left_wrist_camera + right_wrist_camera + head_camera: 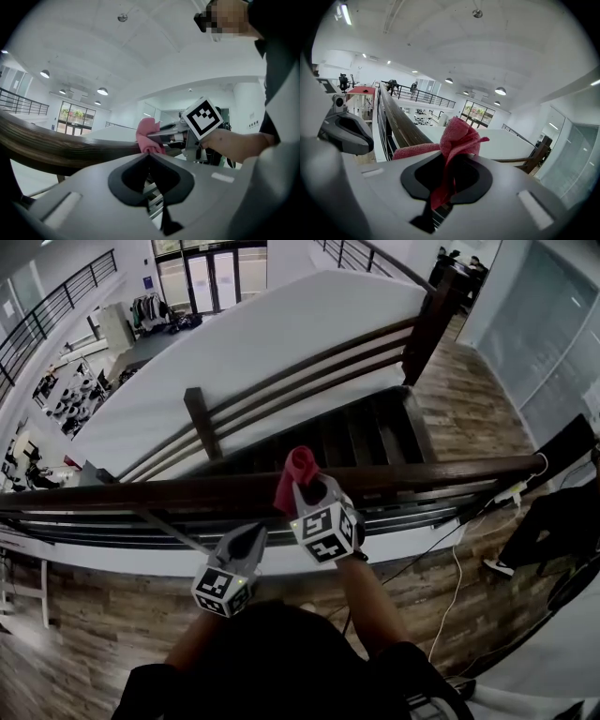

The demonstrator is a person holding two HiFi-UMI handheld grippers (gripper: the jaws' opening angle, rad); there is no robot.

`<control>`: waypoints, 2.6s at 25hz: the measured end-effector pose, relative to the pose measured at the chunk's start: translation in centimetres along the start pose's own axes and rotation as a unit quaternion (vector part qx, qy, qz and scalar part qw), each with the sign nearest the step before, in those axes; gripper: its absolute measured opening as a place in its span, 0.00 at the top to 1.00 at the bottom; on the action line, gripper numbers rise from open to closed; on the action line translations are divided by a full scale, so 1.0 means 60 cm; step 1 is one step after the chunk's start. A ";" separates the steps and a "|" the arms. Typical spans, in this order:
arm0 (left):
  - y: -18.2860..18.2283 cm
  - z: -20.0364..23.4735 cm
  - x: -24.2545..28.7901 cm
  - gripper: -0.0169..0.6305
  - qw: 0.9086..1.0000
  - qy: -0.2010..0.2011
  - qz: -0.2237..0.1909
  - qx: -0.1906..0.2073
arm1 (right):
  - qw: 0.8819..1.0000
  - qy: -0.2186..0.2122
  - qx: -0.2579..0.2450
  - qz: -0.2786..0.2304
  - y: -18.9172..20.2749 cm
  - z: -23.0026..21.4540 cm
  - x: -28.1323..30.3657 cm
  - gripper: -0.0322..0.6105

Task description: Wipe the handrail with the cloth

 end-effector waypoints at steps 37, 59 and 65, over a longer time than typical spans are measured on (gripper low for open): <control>0.099 -0.302 0.334 0.97 0.971 0.223 0.089 -0.005 | 0.992 0.102 -0.005 0.068 0.169 -0.271 -0.143 0.88; 0.114 -0.472 0.510 0.97 0.907 0.402 0.129 -0.009 | 0.983 0.154 0.028 0.100 0.272 -0.432 -0.236 0.88; 0.118 -0.487 0.526 0.97 0.899 0.418 0.132 -0.018 | 0.979 0.170 0.034 0.111 0.289 -0.452 -0.247 0.88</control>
Point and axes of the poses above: the fingertips, and each gripper's own axes: x forward along the fingers, z to its left, y out of its underside, the point moved 7 cm from there along -x, backward along the fingers, and after that the axes turned 3 degrees about -z, right-handed, at the moved point
